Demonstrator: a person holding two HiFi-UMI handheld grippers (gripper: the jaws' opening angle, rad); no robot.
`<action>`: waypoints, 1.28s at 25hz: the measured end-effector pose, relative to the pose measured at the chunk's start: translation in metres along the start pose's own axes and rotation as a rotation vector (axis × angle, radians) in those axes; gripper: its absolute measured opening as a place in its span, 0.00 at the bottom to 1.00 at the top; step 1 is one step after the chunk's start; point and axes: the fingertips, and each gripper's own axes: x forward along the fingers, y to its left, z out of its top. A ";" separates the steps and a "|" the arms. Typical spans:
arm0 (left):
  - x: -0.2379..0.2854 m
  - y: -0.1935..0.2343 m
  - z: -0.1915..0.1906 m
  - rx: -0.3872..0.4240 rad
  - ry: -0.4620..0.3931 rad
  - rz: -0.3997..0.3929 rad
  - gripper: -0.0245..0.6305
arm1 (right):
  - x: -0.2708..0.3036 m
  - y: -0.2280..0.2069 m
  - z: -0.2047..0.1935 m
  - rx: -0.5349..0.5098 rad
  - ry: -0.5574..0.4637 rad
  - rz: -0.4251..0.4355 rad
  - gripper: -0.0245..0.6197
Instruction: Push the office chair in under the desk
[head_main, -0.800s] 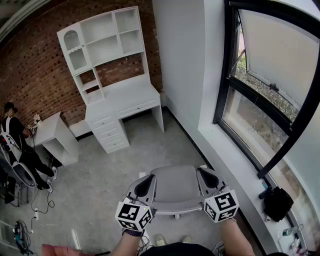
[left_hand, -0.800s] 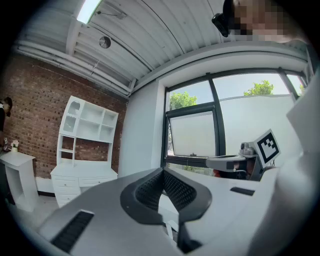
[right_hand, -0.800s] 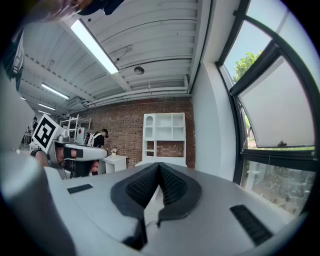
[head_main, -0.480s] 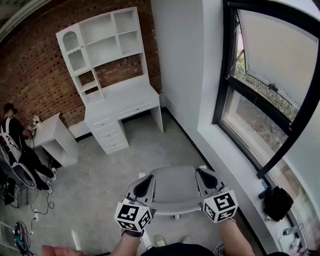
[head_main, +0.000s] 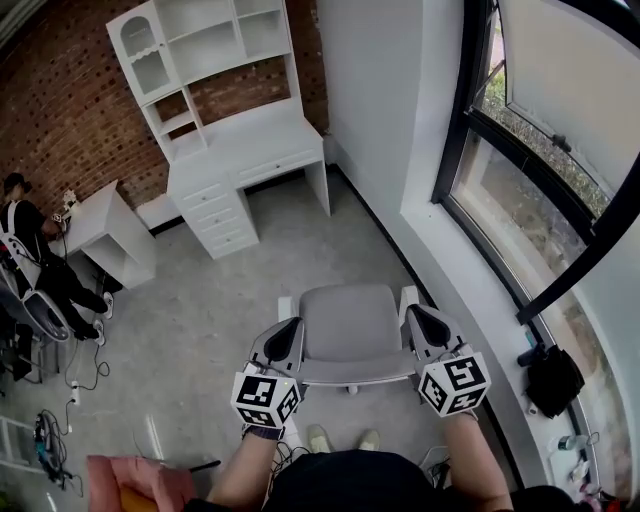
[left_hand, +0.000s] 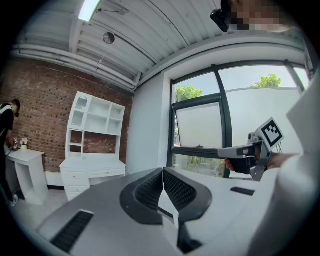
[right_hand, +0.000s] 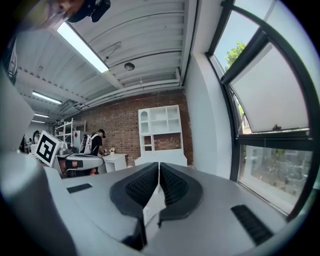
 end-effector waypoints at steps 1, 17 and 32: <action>-0.001 0.004 -0.010 -0.004 0.014 0.015 0.05 | -0.001 -0.003 -0.007 0.002 0.015 -0.006 0.05; -0.053 0.013 -0.155 -0.262 0.248 0.194 0.05 | -0.050 -0.027 -0.144 0.164 0.209 -0.099 0.05; -0.076 0.018 -0.260 -0.858 0.405 0.330 0.20 | -0.084 -0.063 -0.254 0.493 0.396 -0.288 0.29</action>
